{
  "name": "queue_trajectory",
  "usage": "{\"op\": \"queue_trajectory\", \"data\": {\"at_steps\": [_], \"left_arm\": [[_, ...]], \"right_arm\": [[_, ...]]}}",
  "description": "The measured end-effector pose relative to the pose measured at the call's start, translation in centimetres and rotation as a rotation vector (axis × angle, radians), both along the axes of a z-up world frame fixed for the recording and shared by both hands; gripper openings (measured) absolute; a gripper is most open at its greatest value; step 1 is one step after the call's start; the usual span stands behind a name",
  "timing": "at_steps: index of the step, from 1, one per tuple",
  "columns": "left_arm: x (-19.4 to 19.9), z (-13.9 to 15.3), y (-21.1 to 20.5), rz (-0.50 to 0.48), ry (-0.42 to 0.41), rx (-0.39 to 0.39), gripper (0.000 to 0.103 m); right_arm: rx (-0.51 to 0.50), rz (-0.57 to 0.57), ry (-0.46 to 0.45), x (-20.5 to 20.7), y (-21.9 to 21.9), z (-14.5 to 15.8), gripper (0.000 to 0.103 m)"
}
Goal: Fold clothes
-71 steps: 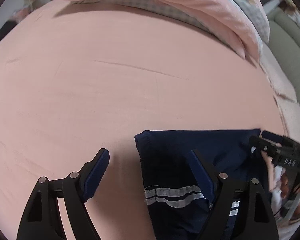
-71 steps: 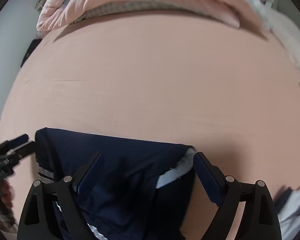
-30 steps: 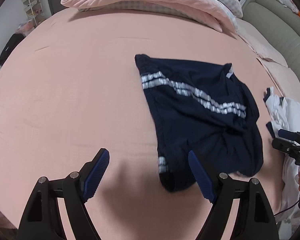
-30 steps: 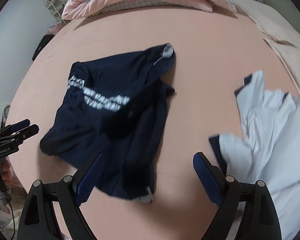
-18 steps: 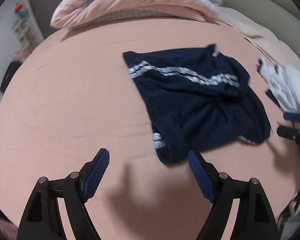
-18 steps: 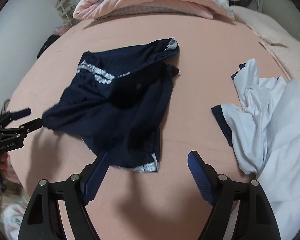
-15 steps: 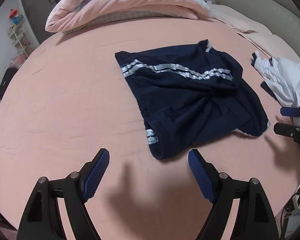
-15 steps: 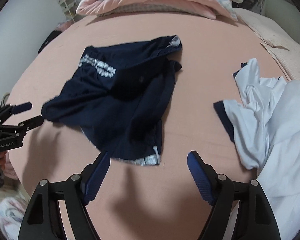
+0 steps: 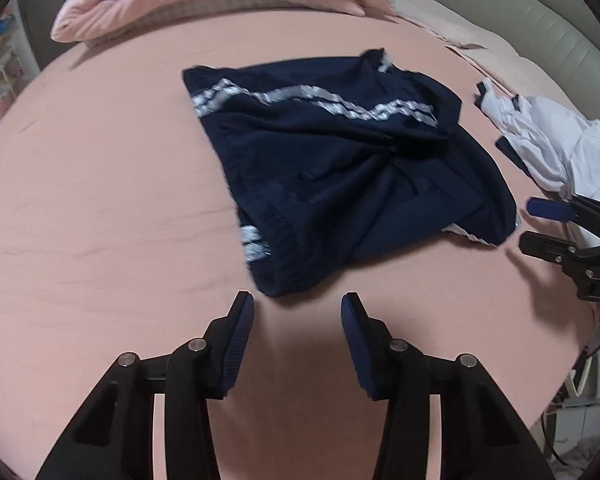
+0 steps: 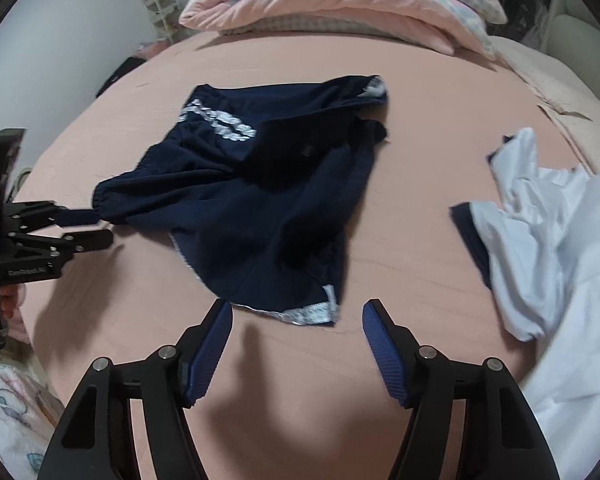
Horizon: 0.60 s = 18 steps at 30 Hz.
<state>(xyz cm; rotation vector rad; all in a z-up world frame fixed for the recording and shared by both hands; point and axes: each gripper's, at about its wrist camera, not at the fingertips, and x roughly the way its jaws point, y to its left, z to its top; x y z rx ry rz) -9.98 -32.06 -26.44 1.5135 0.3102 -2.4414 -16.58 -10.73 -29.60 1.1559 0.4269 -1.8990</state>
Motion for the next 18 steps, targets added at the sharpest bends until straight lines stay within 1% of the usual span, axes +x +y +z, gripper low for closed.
{"op": "queue_trajectory", "data": {"at_steps": [4,9,12,15,16,17,18], "left_arm": [[-0.3,-0.6,0.2,0.001,0.003,0.008,0.042],[-0.5,-0.6,-0.5,0.01,0.029,0.054,0.042],[-0.7,-0.7,-0.9,0.021,0.043,0.068,0.036],[-0.6,-0.8,-1.3,0.046,0.059,0.09,0.034],[-0.4,-0.8,-1.4,0.056,0.077,0.101,0.032],[-0.5,-0.8,-1.5,0.062,0.088,0.108,0.028],[-0.5,-0.8,-1.6,0.065,0.091,0.113,0.026]], "right_arm": [[0.008,0.003,-0.018,-0.3,-0.7,-0.7,0.067],[-0.031,0.008,-0.061,-1.0,-0.8,-1.1,0.067],[-0.052,0.01,-0.077,-1.3,-0.9,-1.3,0.067],[-0.083,-0.006,-0.096,-1.7,-0.9,-1.4,0.067],[-0.09,-0.01,-0.1,-1.8,-0.9,-1.5,0.067],[-0.098,-0.01,-0.101,-1.9,-0.9,-1.5,0.067],[-0.107,-0.013,-0.101,-1.9,-0.8,-1.4,0.067]]}}
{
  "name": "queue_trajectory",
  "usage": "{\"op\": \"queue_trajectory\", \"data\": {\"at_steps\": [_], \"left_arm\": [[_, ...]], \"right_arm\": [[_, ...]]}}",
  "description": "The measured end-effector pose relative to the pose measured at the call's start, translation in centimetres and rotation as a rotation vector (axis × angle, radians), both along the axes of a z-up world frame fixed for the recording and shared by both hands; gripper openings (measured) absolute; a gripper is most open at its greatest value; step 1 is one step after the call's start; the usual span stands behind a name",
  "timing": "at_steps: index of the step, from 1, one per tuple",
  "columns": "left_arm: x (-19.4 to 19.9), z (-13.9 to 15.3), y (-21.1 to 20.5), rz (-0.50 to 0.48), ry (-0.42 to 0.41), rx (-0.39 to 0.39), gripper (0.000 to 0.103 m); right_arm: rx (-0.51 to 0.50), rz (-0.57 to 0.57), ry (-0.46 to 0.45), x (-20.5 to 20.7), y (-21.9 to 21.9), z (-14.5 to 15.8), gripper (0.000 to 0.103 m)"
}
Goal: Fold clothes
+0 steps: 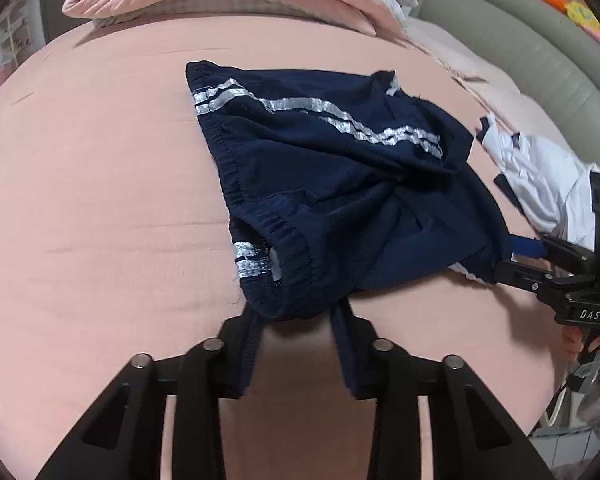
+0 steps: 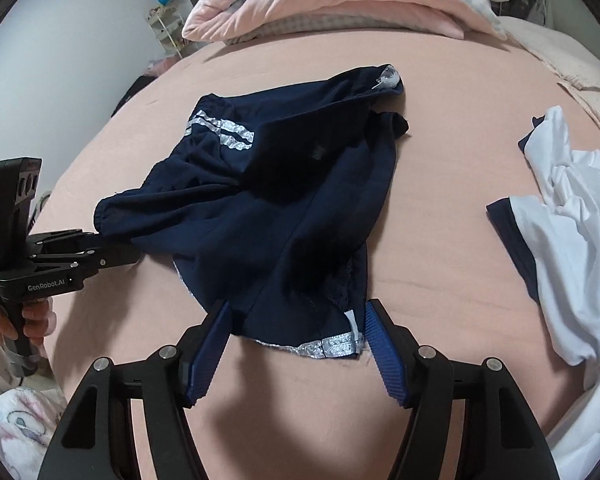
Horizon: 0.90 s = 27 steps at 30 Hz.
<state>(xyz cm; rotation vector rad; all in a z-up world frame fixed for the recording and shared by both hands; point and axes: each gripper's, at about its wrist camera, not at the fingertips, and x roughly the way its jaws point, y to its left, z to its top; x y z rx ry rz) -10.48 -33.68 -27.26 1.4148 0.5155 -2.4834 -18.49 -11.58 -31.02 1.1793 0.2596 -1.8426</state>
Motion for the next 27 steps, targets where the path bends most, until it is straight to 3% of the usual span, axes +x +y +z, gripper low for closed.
{"op": "queue_trajectory", "data": {"at_steps": [4,7,12,21,27], "left_arm": [[0.2,-0.2,0.0,0.012,0.014,-0.007,0.017],[-0.1,-0.3,-0.2,0.031,0.03,0.01,0.014],[-0.2,-0.1,0.0,0.046,0.056,0.033,0.005],[0.4,2.8,1.0,-0.004,0.09,0.018,0.003],[1.9,5.8,-0.5,0.022,0.166,0.08,0.002]], "right_arm": [[-0.009,-0.012,-0.007,-0.2,0.1,-0.1,0.063],[-0.004,-0.034,-0.002,-0.4,0.1,-0.3,0.054],[0.022,-0.069,0.018,-0.8,0.4,-0.2,0.014],[-0.04,-0.099,-0.018,-0.5,0.7,2.0,0.008],[-0.13,-0.139,-0.078,-1.4,1.8,4.7,0.008]]}}
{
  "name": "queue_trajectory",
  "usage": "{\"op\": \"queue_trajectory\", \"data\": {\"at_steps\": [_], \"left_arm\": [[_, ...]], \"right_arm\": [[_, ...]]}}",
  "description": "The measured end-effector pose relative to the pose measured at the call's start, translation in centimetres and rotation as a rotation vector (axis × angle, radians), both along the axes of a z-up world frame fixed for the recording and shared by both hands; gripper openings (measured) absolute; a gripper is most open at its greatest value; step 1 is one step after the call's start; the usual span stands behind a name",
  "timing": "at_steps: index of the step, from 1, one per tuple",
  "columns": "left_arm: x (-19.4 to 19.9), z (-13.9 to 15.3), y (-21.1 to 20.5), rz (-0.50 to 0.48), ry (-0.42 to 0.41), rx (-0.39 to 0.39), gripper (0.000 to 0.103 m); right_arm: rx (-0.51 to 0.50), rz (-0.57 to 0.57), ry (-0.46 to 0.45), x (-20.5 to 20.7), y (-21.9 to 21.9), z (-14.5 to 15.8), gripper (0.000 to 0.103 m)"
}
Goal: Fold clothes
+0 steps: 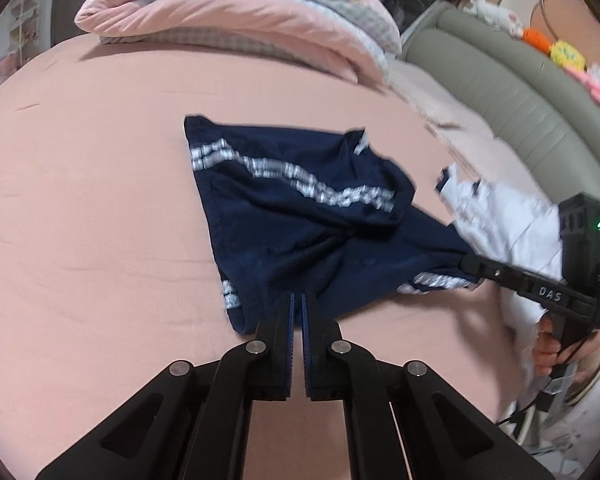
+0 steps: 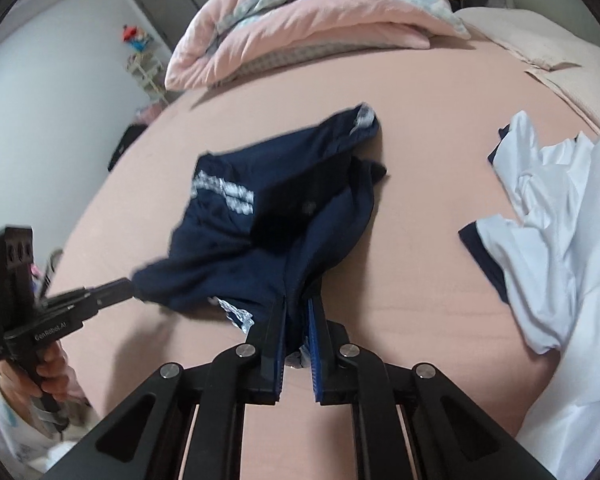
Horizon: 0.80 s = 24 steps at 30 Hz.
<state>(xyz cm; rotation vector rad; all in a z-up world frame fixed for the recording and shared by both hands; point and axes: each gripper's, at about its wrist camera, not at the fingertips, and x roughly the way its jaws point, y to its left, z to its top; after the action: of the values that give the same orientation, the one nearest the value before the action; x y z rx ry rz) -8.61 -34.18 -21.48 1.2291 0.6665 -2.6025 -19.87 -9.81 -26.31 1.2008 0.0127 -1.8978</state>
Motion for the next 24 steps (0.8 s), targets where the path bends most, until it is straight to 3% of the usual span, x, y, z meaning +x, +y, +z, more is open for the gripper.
{"op": "queue_trajectory", "data": {"at_steps": [2,6,10,12,16,18,24], "left_arm": [[0.4,0.8,-0.4,0.001,0.019,0.014,0.003],[0.3,0.9,-0.2,-0.046,-0.001,-0.015,0.003],[0.1,0.4,1.8,-0.119,-0.08,-0.149,0.005],[0.0,-0.3,1.9,-0.114,-0.11,-0.178,0.014],[0.3,-1.2,1.5,-0.119,-0.107,-0.16,0.063],[0.4,-1.2,1.5,-0.123,-0.1,-0.169,0.064],[0.3,-1.9,1.0,-0.124,-0.106,-0.176,0.064]], "right_arm": [[-0.023,0.0,-0.024,-0.3,0.3,0.7,0.008],[-0.008,0.018,0.036,0.1,0.4,1.8,0.007],[0.016,0.032,0.034,0.2,0.6,1.5,0.007],[0.017,0.039,0.06,0.5,0.8,1.5,0.007],[0.03,0.052,0.094,1.2,1.0,1.3,0.012],[0.033,0.045,0.088,1.2,1.2,0.7,0.042],[0.031,0.038,0.068,1.0,1.7,-0.7,0.046]]}}
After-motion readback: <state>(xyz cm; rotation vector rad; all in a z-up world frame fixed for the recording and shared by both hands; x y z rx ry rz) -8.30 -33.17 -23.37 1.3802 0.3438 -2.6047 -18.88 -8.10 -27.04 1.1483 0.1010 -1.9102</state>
